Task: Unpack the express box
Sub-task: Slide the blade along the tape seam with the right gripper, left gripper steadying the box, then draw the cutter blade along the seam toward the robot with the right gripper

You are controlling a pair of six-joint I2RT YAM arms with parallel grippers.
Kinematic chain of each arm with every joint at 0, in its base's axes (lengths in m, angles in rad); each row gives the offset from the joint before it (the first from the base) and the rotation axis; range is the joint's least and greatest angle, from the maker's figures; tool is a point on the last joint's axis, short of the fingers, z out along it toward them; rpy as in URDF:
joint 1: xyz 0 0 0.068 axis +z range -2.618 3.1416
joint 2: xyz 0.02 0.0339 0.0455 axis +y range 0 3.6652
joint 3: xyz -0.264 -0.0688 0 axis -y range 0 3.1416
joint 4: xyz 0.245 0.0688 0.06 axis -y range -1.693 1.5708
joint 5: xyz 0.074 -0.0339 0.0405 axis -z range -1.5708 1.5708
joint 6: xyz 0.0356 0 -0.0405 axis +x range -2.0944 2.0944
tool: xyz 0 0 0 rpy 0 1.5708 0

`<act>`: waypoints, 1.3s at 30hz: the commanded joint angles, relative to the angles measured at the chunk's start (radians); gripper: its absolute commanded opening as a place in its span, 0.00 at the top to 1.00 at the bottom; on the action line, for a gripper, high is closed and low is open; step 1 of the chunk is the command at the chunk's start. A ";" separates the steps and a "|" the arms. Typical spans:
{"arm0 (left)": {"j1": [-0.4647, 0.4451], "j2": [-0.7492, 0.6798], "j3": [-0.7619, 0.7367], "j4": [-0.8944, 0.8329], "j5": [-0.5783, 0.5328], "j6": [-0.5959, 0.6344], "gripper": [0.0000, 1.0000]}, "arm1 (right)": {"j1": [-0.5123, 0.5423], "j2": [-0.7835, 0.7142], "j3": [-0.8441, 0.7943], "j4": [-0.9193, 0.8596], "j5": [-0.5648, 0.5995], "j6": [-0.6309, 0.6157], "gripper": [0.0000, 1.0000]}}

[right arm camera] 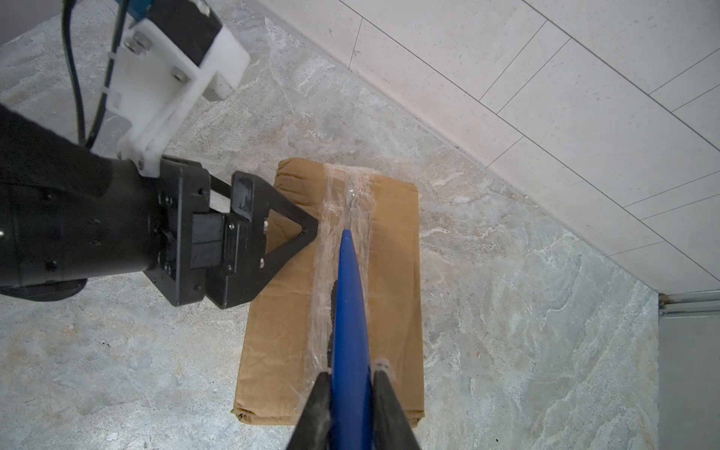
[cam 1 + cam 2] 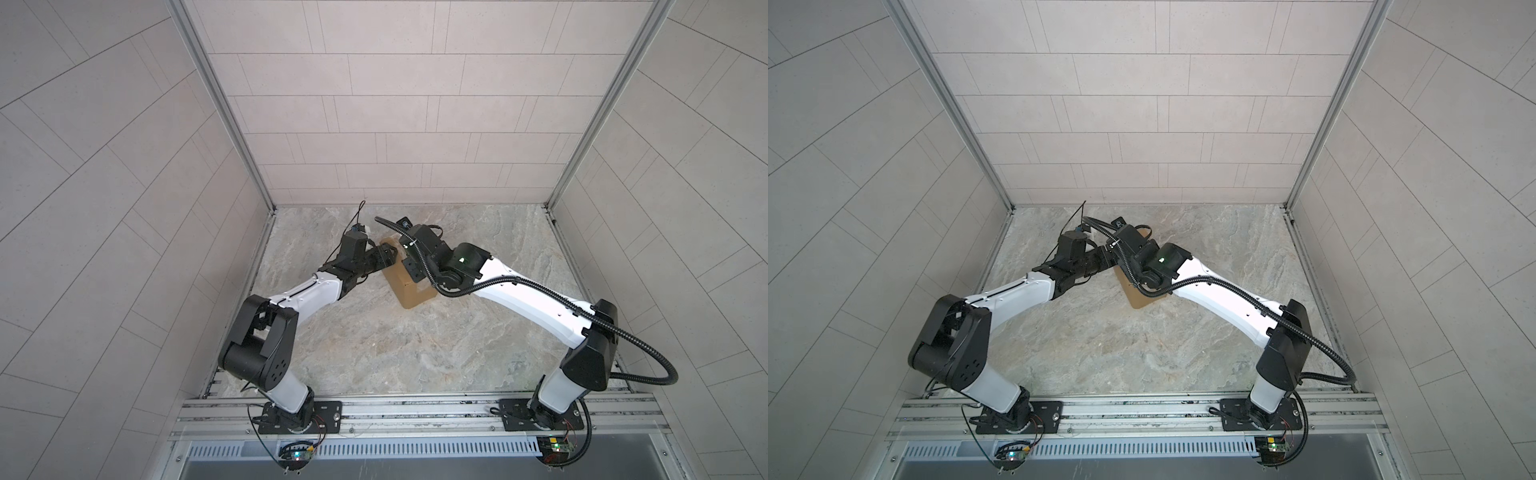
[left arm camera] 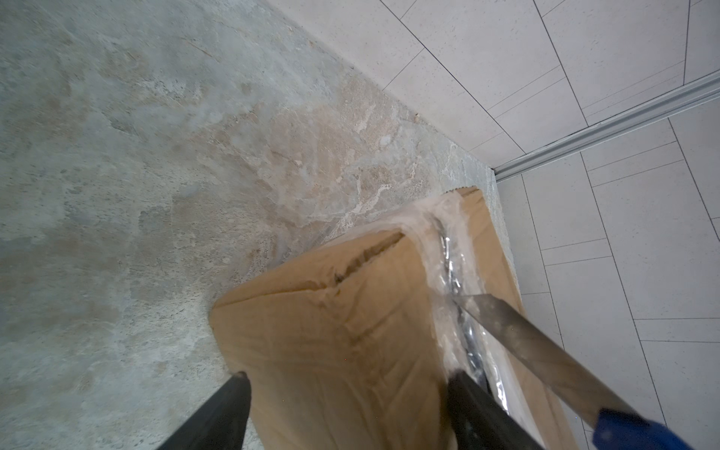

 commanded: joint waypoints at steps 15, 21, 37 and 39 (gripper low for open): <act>0.004 0.028 -0.035 -0.069 -0.046 0.002 0.20 | 0.007 -0.005 -0.015 -0.062 0.038 0.009 1.00; 0.004 0.031 -0.037 -0.076 -0.058 -0.002 0.20 | 0.014 -0.063 -0.052 -0.126 0.053 0.009 1.00; 0.004 0.036 -0.041 -0.069 -0.056 -0.013 0.21 | 0.024 0.006 -0.011 -0.126 0.023 0.016 1.00; 0.004 0.037 -0.042 -0.065 -0.056 -0.015 0.21 | 0.024 0.006 -0.007 -0.145 0.016 0.017 1.00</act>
